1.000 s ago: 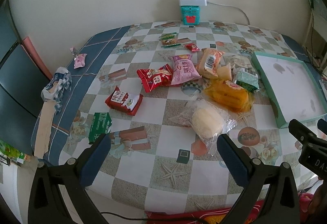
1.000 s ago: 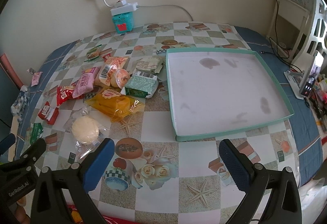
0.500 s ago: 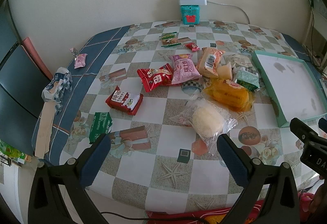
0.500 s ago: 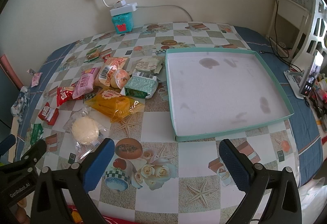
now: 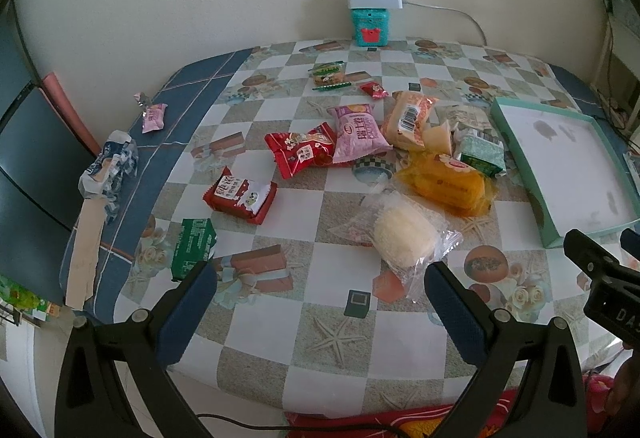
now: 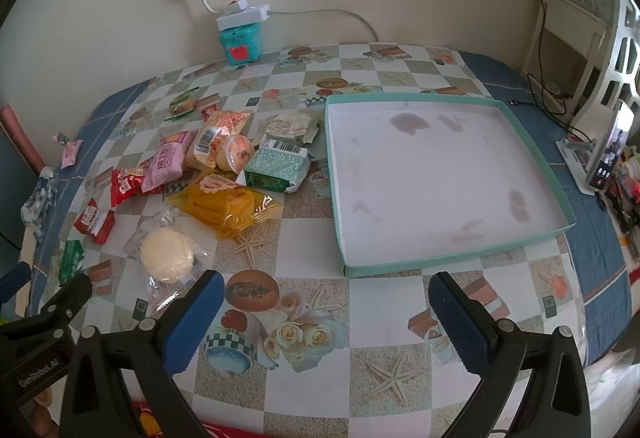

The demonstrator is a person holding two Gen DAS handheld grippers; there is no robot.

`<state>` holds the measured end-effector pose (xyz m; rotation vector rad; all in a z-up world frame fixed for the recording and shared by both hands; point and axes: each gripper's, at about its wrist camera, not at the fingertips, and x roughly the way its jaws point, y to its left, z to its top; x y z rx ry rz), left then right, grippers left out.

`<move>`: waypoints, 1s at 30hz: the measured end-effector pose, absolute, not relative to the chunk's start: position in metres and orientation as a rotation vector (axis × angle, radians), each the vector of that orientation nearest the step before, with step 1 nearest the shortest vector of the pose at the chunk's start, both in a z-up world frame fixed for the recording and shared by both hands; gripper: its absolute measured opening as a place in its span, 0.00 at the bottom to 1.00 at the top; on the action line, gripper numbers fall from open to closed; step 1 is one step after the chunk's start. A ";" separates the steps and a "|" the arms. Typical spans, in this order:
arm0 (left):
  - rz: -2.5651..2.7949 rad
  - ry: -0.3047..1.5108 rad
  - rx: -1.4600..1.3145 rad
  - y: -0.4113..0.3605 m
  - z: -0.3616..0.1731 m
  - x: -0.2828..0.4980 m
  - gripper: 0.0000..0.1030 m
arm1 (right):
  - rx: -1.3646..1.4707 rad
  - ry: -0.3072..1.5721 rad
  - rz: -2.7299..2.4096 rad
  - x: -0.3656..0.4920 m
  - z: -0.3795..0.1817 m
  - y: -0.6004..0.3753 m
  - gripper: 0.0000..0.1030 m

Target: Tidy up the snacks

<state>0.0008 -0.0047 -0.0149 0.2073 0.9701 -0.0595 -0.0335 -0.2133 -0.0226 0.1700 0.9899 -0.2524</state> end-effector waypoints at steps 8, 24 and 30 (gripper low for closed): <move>-0.087 0.994 0.160 0.003 -0.015 0.005 1.00 | 0.132 0.997 -0.242 -0.027 -0.025 -0.205 1.00; 0.008 0.973 -0.183 0.123 -0.023 0.039 1.00 | 0.184 1.021 -0.036 0.017 -0.037 -0.159 1.00; 0.100 1.014 -0.186 0.161 -0.042 0.054 1.00 | 0.151 1.065 0.045 0.032 -0.048 -0.131 1.00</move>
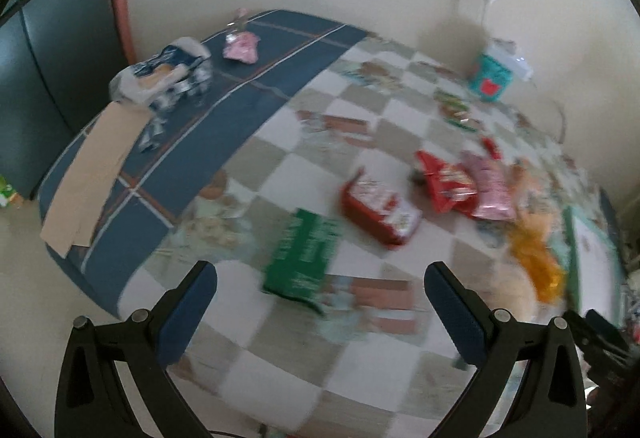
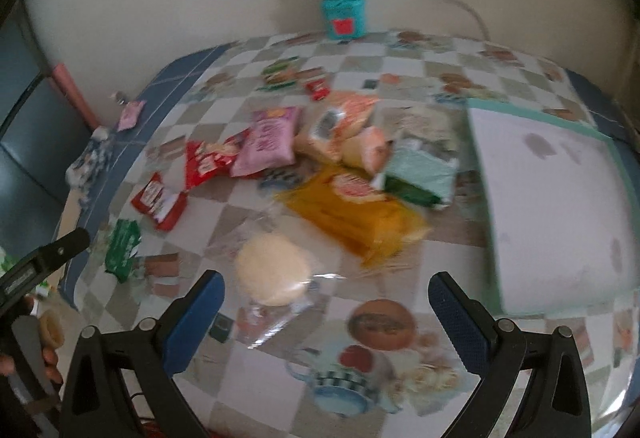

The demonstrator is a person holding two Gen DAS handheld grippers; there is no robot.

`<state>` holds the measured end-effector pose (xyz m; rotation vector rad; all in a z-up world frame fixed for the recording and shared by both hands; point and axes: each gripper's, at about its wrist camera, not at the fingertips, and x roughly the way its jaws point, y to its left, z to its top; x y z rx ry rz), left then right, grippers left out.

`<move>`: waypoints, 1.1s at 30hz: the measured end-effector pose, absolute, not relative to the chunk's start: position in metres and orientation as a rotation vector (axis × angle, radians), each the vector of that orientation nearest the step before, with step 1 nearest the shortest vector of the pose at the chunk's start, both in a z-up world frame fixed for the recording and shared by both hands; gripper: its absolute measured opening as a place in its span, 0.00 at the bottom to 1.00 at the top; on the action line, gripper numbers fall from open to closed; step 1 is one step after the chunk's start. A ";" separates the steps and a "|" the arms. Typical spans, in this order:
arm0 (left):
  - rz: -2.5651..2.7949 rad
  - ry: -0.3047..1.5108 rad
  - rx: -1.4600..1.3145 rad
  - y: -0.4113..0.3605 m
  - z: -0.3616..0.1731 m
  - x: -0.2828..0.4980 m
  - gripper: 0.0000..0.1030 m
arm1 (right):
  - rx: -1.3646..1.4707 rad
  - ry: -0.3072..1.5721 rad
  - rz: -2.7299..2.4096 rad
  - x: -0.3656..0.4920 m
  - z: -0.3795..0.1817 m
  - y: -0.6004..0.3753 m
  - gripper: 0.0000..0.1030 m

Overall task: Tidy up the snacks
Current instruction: 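Grasp the green biscuit pack with the left gripper while the right gripper grasps the wrapped round bun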

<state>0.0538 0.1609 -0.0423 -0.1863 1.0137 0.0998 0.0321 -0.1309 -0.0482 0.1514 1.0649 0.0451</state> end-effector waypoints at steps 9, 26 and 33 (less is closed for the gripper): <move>0.099 1.125 -0.125 0.170 -0.079 0.071 1.00 | 0.057 1.188 0.104 0.051 -0.081 -0.098 1.00; 0.085 1.200 -0.076 0.165 -0.103 0.095 0.99 | 0.025 1.250 0.108 0.066 -0.105 -0.087 0.75; 0.059 1.224 -0.103 0.161 -0.106 0.099 0.62 | 0.036 1.240 0.115 0.067 -0.105 -0.088 0.60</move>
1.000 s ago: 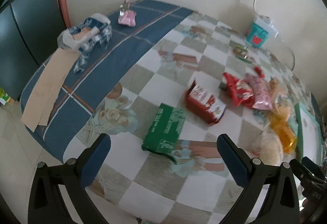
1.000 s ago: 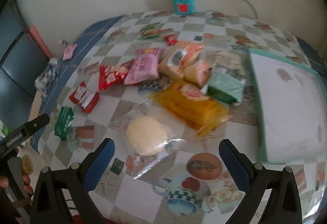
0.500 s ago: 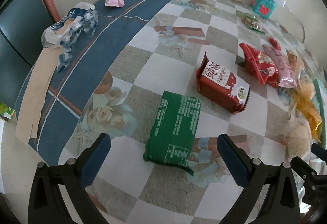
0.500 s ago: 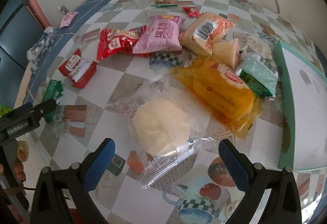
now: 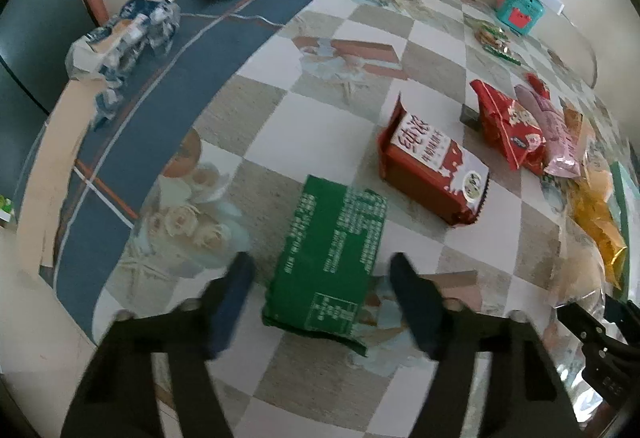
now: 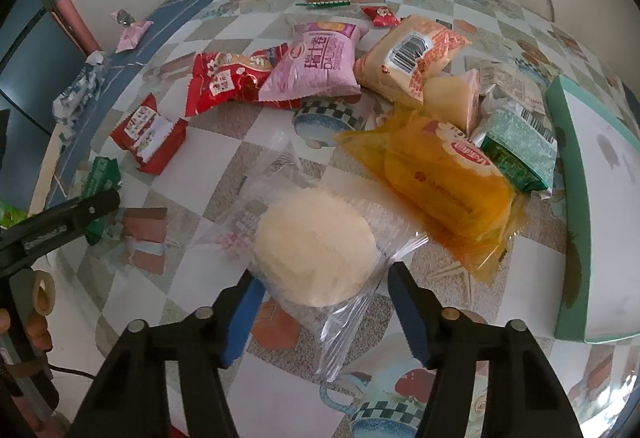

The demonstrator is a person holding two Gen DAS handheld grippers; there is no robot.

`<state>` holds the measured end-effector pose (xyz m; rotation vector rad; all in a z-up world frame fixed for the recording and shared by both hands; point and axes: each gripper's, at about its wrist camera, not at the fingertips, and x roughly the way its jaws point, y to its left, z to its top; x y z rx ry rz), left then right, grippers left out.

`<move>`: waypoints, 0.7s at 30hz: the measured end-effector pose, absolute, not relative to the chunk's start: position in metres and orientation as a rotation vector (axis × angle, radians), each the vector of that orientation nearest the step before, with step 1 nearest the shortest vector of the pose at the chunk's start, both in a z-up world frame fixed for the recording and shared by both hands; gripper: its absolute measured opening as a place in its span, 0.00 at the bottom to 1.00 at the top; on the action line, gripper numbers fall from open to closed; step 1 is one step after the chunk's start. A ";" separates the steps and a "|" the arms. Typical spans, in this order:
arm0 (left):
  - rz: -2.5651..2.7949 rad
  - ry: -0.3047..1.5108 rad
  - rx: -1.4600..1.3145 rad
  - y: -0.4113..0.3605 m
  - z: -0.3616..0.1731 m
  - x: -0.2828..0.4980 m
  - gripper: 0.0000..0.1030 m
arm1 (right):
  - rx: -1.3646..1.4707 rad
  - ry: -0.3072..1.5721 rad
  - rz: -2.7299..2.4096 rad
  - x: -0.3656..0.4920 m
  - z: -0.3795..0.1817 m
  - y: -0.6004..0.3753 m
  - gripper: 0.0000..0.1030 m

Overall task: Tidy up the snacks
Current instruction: 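Grasp the green biscuit pack with the left gripper while the right gripper grasps the wrapped round bun, then carry the green pack with the left gripper while the right gripper carries the bun toward the white tray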

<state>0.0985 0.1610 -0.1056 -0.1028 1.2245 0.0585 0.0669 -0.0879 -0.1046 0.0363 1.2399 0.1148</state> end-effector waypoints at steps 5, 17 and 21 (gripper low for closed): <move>0.073 1.231 -0.100 0.156 -0.104 0.100 0.44 | 0.048 1.233 0.125 0.064 -0.101 -0.091 0.57; 0.142 1.218 -0.121 0.155 -0.082 0.092 0.41 | 0.092 1.199 0.172 0.058 -0.087 -0.099 0.53; 0.154 1.205 -0.120 0.157 -0.068 0.083 0.41 | 0.118 1.175 0.194 0.056 -0.079 -0.099 0.52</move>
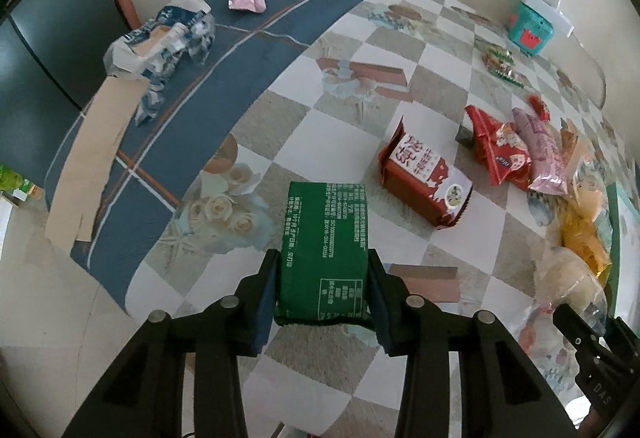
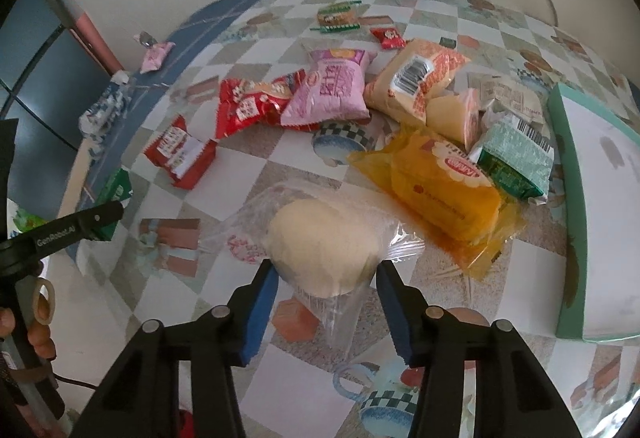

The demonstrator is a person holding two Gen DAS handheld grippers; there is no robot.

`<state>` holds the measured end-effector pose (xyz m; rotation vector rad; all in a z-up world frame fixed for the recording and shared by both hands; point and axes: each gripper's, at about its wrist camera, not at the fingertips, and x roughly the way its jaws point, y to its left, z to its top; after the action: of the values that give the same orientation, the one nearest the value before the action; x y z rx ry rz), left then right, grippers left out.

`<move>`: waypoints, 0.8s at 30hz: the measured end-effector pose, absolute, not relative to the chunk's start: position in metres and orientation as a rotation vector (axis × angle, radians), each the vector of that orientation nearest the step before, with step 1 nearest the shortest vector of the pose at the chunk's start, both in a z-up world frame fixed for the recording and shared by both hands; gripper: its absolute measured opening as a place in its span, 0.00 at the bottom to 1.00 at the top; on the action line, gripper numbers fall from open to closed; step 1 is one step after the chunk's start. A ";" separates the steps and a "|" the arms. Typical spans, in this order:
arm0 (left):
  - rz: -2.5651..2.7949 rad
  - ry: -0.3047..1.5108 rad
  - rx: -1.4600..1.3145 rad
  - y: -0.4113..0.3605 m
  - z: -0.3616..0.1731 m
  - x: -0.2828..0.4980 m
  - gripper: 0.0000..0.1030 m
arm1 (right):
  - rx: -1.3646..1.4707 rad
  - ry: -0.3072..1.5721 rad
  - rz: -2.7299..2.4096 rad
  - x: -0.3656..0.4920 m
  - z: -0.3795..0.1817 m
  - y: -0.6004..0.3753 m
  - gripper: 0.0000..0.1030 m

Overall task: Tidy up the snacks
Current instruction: 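Carry the green pack with the left gripper while the right gripper carries the bun toward the white tray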

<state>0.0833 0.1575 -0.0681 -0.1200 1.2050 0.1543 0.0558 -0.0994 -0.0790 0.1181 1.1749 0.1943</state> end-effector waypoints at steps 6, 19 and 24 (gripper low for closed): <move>0.161 1.177 -0.111 0.150 -0.047 0.081 0.41 | 0.149 1.141 0.220 0.053 -0.066 -0.103 0.50; 0.123 1.133 -0.070 0.108 -0.012 0.080 0.41 | 0.224 1.090 0.241 0.048 -0.048 -0.122 0.26; 0.112 1.147 -0.064 0.096 -0.015 0.079 0.41 | 0.220 1.114 0.233 0.048 -0.055 -0.123 0.26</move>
<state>0.0791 0.0956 -0.0153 -0.0639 1.1471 0.1120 0.0477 -0.1233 -0.0549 0.2202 1.1140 0.2334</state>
